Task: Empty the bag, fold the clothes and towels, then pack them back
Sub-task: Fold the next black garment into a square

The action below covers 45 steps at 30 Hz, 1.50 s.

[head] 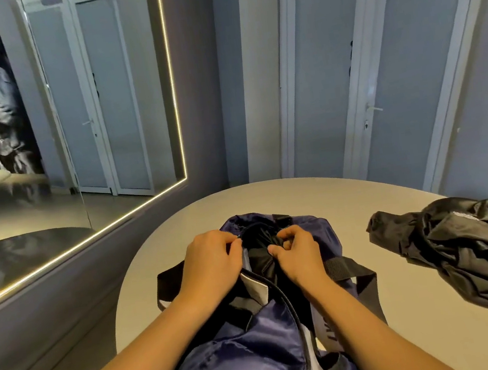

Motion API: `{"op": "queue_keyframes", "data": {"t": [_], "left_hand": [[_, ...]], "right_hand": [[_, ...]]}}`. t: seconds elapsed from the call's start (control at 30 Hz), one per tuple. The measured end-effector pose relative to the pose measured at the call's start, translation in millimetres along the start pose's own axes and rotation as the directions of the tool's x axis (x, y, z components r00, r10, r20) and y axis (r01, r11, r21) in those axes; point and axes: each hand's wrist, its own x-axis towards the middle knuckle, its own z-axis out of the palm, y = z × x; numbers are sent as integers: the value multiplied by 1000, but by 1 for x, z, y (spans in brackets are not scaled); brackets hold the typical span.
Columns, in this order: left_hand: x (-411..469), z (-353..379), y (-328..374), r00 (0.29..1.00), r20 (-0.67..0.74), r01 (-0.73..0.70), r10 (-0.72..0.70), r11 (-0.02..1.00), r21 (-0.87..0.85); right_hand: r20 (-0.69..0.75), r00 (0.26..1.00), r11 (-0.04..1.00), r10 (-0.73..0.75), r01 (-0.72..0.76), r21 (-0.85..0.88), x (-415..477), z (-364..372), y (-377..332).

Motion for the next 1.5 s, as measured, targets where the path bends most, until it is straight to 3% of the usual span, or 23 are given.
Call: {"op": "queue_keyframes", "data": {"t": [0.27, 0.4, 0.53, 0.67, 0.77, 0.93, 1.0, 1.07, 1.17, 1.33, 1.43, 1.5], "left_hand": [[-3, 9, -3, 998, 50, 30, -31, 999, 19], [-8, 11, 2, 998, 64, -19, 19, 1000, -7], [-11, 11, 3, 994, 112, -19, 16, 1000, 22], [-10, 12, 2, 990, 140, -19, 14, 999, 39], [-10, 19, 3, 972, 216, -95, 87, 995, 26], [-14, 30, 0, 859, 475, -244, 192, 968, 50], [-15, 33, -2, 806, 565, -243, 173, 969, 50], [-14, 35, -1, 770, 618, -257, 161, 964, 70], [-9, 45, 3, 734, 662, -271, 155, 960, 75], [-12, 66, -7, 651, 748, -406, 132, 893, 195], [-12, 67, -12, 650, 749, -464, 128, 847, 258], [-8, 61, -19, 654, 746, -488, 126, 824, 289]], "right_hand": [[89, 996, 970, 24, -2, -242, -7, 4, 16], [157, 984, 992, 78, -61, -110, -9, 9, 16], [281, 958, 969, -50, 114, -219, -14, 16, 23], [263, 948, 903, -180, 265, -337, -26, 6, 28], [296, 933, 931, -203, 278, -237, -32, -5, 34], [439, 895, 995, -76, 42, 88, -30, -13, 42], [376, 927, 957, -22, -90, 277, -31, -19, 46], [223, 974, 933, -36, -47, 358, -30, -26, 53], [85, 988, 972, -128, 107, 209, -33, -31, 63], [88, 978, 981, -191, 189, 32, -45, -34, 79], [114, 975, 974, -191, 203, -102, -45, -35, 86], [146, 954, 937, -262, 288, -197, -46, -36, 87]]}}
